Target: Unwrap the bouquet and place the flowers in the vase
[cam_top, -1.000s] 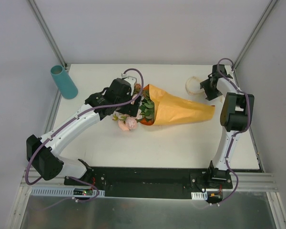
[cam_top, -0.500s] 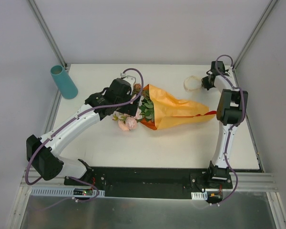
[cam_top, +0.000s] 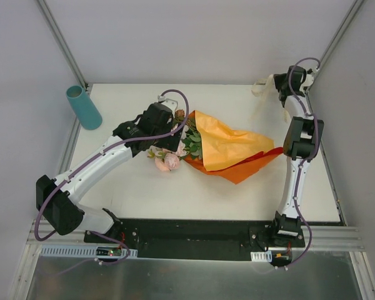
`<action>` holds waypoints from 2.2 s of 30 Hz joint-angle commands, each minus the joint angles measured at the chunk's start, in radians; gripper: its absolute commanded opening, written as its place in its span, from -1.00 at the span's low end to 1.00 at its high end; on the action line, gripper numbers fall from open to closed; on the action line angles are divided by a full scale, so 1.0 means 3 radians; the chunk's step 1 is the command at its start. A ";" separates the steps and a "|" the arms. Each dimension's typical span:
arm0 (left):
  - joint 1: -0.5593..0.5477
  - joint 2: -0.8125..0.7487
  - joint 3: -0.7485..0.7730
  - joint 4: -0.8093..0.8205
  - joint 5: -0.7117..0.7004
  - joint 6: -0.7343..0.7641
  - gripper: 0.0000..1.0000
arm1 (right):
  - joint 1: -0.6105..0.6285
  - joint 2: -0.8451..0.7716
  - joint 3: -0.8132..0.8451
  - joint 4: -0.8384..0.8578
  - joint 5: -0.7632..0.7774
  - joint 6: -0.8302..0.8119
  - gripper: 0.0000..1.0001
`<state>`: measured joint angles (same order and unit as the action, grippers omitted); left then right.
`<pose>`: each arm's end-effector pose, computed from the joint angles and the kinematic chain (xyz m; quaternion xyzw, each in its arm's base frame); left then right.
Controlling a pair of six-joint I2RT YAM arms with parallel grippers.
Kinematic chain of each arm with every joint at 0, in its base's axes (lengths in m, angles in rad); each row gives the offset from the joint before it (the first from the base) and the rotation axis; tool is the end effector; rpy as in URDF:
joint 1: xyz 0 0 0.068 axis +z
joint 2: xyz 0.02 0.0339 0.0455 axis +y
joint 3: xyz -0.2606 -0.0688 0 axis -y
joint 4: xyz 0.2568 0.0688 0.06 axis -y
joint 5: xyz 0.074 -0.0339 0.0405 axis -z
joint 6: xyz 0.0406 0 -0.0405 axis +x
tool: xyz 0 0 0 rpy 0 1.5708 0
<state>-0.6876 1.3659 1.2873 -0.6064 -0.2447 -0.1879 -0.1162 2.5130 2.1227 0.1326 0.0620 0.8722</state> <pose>0.2501 -0.1926 0.3366 0.1711 0.8818 -0.0804 0.4320 0.5975 -0.0723 0.1953 0.3922 0.6880 0.2023 0.5761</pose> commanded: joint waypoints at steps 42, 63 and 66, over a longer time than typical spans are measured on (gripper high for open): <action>-0.0019 -0.0283 -0.0021 -0.0014 0.0528 -0.0579 0.71 | 0.0796 -0.4245 -0.4758 -0.1956 -0.0099 -0.0448 -0.31; -0.0024 0.0167 -0.0957 0.1024 0.1634 -0.1797 0.45 | 0.1629 -0.4700 -0.4866 -0.0874 -0.0518 -0.2159 0.13; -0.0019 0.0039 -0.1059 0.1065 0.1445 -0.1854 0.48 | 0.1966 -0.4843 -0.5055 -0.0459 -0.0691 -0.2879 0.15</action>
<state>-0.6876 1.4223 0.9913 -0.3710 0.2276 -0.6888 0.3767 1.1175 0.6537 -0.2195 -0.0410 0.3424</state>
